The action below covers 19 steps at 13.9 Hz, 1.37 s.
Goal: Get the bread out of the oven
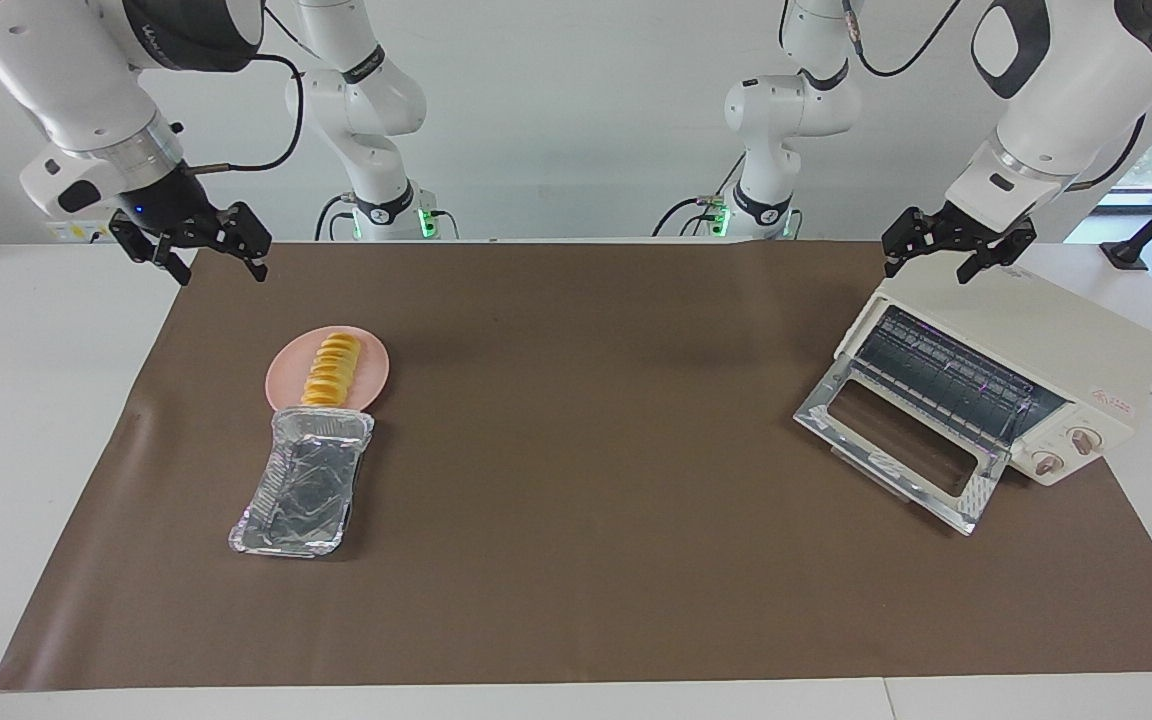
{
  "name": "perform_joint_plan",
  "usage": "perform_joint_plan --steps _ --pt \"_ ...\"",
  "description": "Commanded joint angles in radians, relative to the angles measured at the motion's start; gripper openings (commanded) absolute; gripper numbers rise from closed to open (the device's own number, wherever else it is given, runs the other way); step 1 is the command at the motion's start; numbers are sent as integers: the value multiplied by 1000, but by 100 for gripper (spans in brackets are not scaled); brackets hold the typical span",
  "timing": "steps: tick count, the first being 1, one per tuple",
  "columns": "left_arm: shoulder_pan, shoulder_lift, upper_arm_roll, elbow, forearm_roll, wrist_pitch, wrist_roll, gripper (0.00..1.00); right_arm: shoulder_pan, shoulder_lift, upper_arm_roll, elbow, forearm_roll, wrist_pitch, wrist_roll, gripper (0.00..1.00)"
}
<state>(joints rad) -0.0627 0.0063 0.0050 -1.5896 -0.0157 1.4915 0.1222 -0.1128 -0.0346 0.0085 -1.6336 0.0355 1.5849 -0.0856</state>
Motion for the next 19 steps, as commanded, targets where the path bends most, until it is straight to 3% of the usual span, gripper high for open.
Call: perform_joint_plan --steps 1,7,10,19 --pt "14 -26 -11 -29 7 16 14 100 -10 41 4 54 -43 -34 20 100" --pt "15 -26 -11 -30 7 16 14 100 21 32 4 46 -42 -66 21 100" --pt "14 -26 -11 -29 7 16 14 100 102 32 -88 49 -43 -80 21 100" --pt "15 -26 -11 -29 7 16 14 100 82 38 -93 38 -61 -45 23 100"
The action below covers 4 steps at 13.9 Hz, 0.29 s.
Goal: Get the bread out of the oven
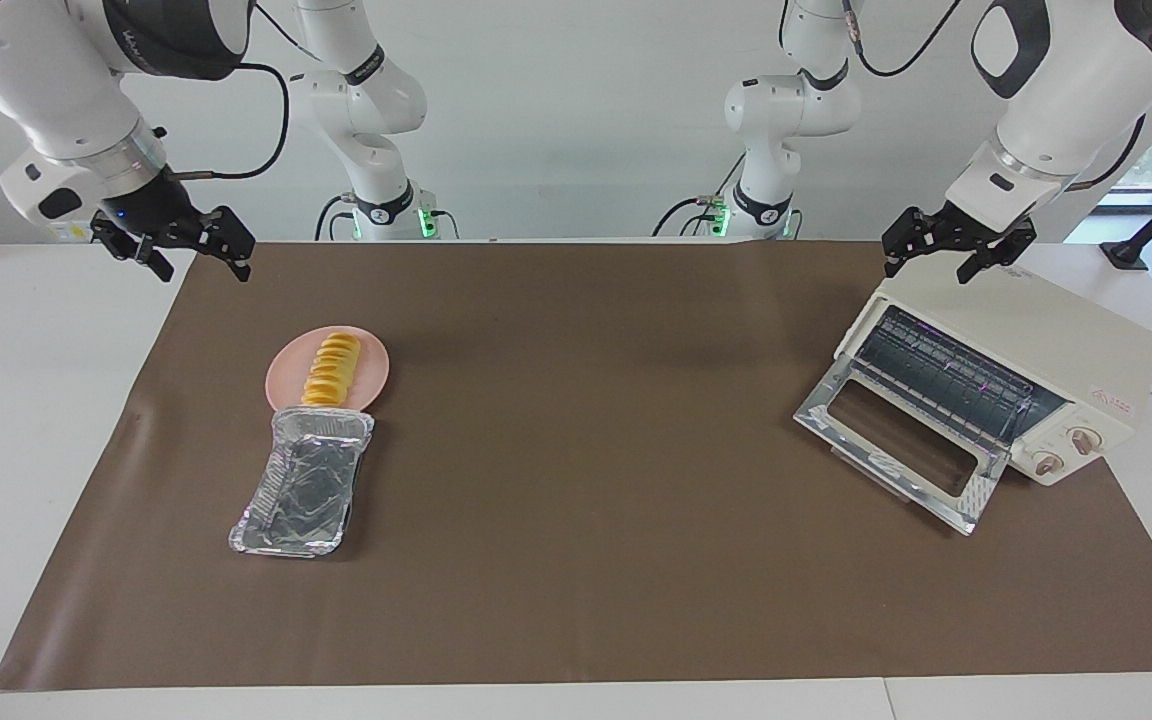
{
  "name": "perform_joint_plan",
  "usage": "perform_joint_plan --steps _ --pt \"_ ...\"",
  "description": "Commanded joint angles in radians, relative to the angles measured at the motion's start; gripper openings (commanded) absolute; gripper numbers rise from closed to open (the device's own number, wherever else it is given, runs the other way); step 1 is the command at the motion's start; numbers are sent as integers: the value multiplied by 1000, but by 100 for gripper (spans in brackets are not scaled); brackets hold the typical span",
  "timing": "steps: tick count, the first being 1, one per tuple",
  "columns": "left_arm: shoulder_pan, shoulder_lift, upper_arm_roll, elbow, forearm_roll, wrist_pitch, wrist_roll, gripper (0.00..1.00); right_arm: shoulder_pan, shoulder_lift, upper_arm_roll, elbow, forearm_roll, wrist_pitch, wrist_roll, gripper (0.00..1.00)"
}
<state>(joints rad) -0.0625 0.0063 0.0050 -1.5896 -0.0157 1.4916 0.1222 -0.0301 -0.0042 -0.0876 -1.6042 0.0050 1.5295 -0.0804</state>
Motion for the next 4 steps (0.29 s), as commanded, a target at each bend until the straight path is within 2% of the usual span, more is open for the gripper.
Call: perform_joint_plan --steps 1,4 --pt "13 -26 -11 -30 7 16 14 100 -1 9 3 10 -36 20 18 100" --pt "13 -26 -11 -29 7 16 14 100 -4 9 3 9 -37 23 18 100"
